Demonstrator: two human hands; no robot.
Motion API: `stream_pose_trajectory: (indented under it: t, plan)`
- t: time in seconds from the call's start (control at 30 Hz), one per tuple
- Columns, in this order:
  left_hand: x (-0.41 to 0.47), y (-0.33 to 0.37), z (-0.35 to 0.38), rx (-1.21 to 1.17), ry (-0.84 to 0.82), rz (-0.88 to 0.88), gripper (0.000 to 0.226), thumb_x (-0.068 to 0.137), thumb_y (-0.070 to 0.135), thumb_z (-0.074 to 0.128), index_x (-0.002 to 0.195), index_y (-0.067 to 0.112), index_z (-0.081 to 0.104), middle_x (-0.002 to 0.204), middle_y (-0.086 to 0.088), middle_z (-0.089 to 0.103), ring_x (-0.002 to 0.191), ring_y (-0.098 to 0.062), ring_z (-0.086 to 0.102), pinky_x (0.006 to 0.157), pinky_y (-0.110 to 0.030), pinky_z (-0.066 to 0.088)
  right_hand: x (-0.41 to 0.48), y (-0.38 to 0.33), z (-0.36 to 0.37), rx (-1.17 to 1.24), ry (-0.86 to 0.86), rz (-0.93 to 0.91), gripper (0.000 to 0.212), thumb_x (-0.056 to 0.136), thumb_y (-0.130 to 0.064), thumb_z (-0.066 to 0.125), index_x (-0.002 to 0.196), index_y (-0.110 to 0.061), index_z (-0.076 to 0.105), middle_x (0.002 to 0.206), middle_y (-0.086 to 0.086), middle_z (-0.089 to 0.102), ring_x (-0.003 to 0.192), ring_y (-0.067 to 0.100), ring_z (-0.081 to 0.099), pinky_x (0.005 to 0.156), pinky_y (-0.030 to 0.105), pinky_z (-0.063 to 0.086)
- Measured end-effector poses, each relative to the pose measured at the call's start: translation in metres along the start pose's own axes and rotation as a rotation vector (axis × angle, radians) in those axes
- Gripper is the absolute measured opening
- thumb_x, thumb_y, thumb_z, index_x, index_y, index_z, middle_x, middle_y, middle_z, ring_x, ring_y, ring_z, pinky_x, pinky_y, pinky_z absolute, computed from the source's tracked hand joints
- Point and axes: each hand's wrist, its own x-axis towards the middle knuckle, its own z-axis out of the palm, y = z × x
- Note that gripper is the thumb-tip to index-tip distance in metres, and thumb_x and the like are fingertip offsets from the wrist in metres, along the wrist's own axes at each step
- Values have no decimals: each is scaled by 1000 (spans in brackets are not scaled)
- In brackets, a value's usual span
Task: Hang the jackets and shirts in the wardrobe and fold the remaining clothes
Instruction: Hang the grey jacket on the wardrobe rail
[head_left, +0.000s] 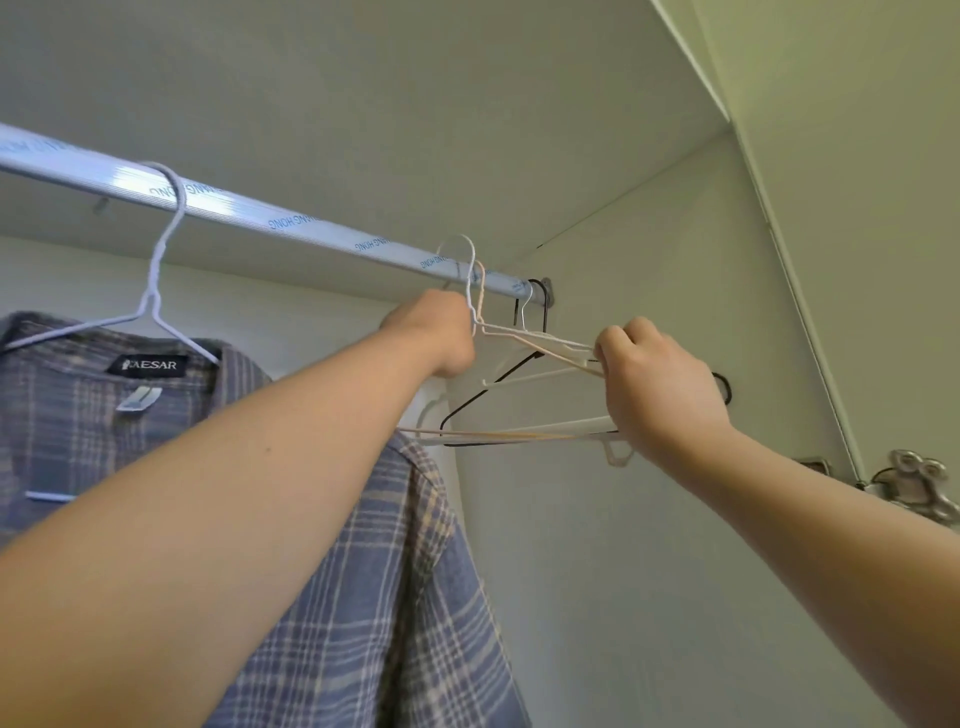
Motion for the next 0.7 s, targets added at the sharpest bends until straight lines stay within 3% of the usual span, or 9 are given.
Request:
stream_pose_trajectory:
  t: [0.17,0.3,0.4,0.53,0.63,0.7]
  plan:
    - [-4,28,-8,-181,63,-135,22,90,26,60,111,19,61,100,-5,63,94,-31,64,71,-32,45,-1,2,-25,49,62,36,19,91,-3,51,108,-9,57,99,12,50,84,34,48,59,34,37]
    - [-8,39,-13,-365,193,-166,42,90,30,62,130,19,56,130,-9,59,115,-35,61,80,-36,47,-3,11,-44,79,116,85,18,94,-4,48,108,-9,59,100,13,52,78,34,46,61,36,39]
    - [-14,47,-9,-427,274,-162,45,94,35,61,132,14,50,134,-11,55,118,-38,59,82,-39,44,-8,15,-57,118,121,99,21,94,-4,47,108,-12,61,102,12,54,80,36,49,64,37,41]
    - [-24,53,-4,-298,399,-133,42,101,41,53,127,9,47,129,-15,59,113,-42,62,71,-40,38,-36,25,-68,123,148,90,18,96,-7,48,105,-15,61,99,8,54,80,35,50,64,37,44]
    - [-35,61,-8,-191,464,-67,46,100,47,52,125,8,52,126,-17,59,111,-42,62,71,-41,36,-63,34,-73,167,157,141,15,99,-12,46,102,-19,59,98,4,53,80,31,47,64,35,36]
    - [-44,71,-10,-180,505,12,46,98,51,53,119,10,58,121,-17,60,109,-42,62,71,-41,37,-81,42,-78,214,157,208,16,102,-17,43,103,-21,58,100,1,52,82,30,47,67,36,37]
